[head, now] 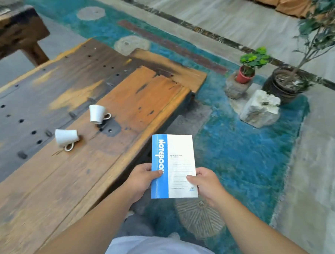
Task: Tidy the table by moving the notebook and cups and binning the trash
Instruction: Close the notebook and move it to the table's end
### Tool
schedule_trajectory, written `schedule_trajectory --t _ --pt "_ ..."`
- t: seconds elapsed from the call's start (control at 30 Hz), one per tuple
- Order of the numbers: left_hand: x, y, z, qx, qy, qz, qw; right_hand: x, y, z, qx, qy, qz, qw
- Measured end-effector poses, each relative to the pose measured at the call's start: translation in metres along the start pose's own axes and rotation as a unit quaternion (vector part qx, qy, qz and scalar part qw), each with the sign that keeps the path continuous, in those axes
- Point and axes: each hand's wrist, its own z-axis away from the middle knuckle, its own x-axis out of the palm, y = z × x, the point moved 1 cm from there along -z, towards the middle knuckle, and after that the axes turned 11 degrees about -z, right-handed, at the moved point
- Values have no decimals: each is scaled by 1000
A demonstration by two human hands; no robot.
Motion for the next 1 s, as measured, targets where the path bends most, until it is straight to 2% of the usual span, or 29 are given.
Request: schedule_trajectory --t 0.17,0.4,0.57,0.8,1.0 --pt "16 38 -45 -3 16 -2 1000 -19 -29 -43 0 8 5 1000" --pt "10 110 -138 -18 55 3 998 -22 -98 -144 6 20 22 1000" --pt "1 154 -190 -42 57 3 997 -20 -152 -211 22 14 103 994" --pt "-16 184 -233 -90 108 92 986 4 -220 -285 5 -43 289 956" --pt "-19 203 -274 -102 191 214 953 32 -264 -371 -25 -128 402 906"
